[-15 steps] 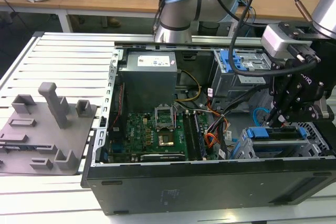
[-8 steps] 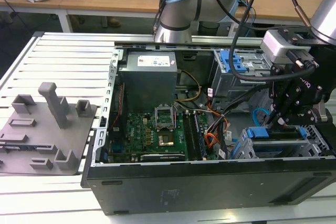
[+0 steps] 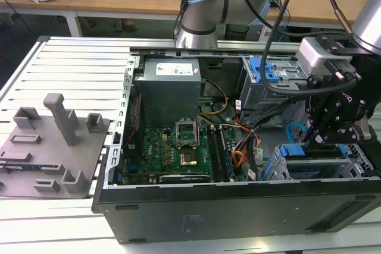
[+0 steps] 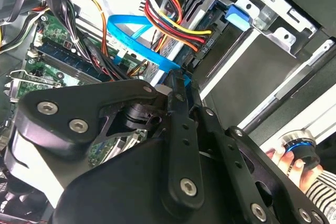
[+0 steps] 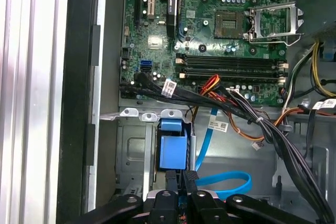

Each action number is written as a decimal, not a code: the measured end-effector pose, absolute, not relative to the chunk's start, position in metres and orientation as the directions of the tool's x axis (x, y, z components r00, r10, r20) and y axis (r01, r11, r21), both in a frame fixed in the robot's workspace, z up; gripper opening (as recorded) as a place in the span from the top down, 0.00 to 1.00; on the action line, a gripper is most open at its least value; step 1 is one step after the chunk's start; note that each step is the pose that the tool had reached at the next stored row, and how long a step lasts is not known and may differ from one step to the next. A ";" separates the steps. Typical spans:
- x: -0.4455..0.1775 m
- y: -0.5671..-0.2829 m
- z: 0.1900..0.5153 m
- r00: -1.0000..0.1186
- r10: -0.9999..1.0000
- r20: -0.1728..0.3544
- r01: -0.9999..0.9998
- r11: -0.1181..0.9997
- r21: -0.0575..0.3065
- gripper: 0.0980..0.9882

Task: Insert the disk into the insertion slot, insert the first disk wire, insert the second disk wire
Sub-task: 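Insert the second disk wire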

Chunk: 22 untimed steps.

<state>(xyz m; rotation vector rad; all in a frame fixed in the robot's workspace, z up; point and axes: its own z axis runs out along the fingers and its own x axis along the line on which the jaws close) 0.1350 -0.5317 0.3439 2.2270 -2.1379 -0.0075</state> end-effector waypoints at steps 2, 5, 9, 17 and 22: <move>0.137 -0.532 0.343 0.041 -0.999 0.034 -0.998 -0.040 0.043 0.93; 0.140 -0.532 0.343 0.041 -0.999 0.034 -0.998 -0.040 0.043 0.93; 0.142 -0.532 0.343 0.041 -0.999 0.033 -0.998 -0.040 0.043 0.93; 0.142 -0.532 0.343 0.036 -0.999 0.025 -0.999 -0.035 0.042 0.93; 0.142 -0.538 0.342 0.036 -0.999 0.024 -0.998 -0.035 0.042 0.93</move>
